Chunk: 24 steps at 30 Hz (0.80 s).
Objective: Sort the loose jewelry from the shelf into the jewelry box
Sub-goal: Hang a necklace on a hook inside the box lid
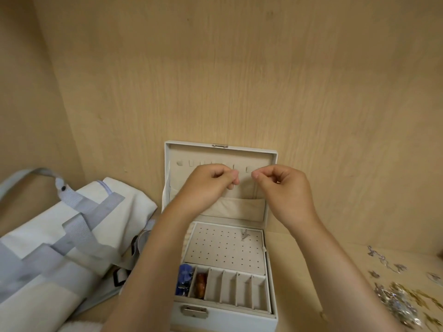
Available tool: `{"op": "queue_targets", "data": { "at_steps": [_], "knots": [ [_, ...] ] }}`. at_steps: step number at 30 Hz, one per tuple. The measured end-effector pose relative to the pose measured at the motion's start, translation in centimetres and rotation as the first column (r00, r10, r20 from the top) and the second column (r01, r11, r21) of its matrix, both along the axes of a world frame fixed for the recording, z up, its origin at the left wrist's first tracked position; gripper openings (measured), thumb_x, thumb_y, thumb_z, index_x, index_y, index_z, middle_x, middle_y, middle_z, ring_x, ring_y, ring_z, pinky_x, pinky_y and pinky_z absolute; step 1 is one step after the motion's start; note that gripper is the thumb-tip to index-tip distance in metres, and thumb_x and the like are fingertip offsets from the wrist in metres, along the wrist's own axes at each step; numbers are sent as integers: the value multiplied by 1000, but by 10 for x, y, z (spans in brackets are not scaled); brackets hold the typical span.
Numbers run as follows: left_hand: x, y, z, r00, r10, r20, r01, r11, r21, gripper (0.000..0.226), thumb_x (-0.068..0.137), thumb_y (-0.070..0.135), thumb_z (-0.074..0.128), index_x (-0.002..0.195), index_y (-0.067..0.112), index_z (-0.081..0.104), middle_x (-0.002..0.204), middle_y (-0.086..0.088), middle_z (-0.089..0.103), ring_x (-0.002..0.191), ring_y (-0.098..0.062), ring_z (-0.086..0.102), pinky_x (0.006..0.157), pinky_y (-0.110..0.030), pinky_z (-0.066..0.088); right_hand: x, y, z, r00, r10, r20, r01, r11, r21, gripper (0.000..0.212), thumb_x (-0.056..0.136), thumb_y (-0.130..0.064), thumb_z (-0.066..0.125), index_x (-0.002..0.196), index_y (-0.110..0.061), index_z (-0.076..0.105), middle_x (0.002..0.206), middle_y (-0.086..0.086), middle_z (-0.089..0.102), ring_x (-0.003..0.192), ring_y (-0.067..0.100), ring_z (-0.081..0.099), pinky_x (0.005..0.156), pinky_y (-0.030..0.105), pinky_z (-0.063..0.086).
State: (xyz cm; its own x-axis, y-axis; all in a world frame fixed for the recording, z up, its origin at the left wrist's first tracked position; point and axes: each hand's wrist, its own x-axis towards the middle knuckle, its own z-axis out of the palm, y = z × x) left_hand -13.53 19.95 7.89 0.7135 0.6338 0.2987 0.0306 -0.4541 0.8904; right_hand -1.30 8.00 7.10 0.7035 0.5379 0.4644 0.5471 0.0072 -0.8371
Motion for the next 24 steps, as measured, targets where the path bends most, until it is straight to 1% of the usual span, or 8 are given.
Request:
{"op": "queue_targets", "data": {
  "at_steps": [3,5,8,14,17,19,21,24],
  "knots": [
    [19,-4,-9,977,209,49,-212,976,56,27,94,35,59,73,23,72,58,11,62,58,-8,56,62,-27,45,-2,13,1,973,-206,106,203,978,40,8,85,-28,75,78,-24,75,63,-10,64,59,2,57,59,15,43],
    [25,-9,-13,944,323,69,-329,935,129,30,93,39,57,75,19,71,62,8,65,66,-12,62,67,-29,52,-3,20,4,946,-288,148,282,957,62,9,84,-29,74,77,-24,73,66,-10,66,64,3,61,64,20,47],
    [31,-11,-16,922,383,63,-388,907,164,39,93,44,54,77,13,71,70,-1,70,70,-19,65,70,-41,56,-2,29,7,912,-351,211,347,936,59,10,85,-27,72,77,-21,70,69,-9,66,69,11,63,67,29,51],
    [38,-8,-23,918,396,7,-394,912,117,46,92,46,53,71,9,69,65,-4,70,64,-23,66,66,-43,57,-1,32,4,846,-403,350,429,903,3,15,87,-27,69,76,-17,67,74,-3,67,68,18,61,59,30,47],
    [36,-7,-26,927,371,-60,-364,925,106,45,91,44,53,72,8,70,66,-7,70,65,-26,67,68,-43,57,-2,27,0,836,-385,391,433,901,-40,12,87,-22,67,76,-16,67,73,-2,67,67,19,60,55,28,41],
    [35,-5,-27,932,344,-114,-331,936,115,44,91,44,52,73,8,70,68,-9,71,66,-28,66,70,-42,58,-4,22,-5,844,-343,412,412,907,-90,10,86,-20,66,77,-16,67,73,-4,66,68,18,59,56,29,43],
    [32,-3,-24,945,274,-181,-260,961,97,42,90,43,52,70,11,70,67,-8,70,59,-27,63,68,-38,57,-7,16,-12,880,-299,370,366,922,-126,9,86,-22,67,78,-19,68,72,-8,66,68,13,61,58,29,50],
    [25,-3,-16,961,66,-268,-74,997,-20,34,96,33,52,70,17,67,61,2,65,51,-16,53,58,-28,46,-7,6,-17,949,-208,237,258,945,-201,12,88,-27,66,77,-24,70,70,-11,66,69,5,63,58,20,46]
  ]
}}
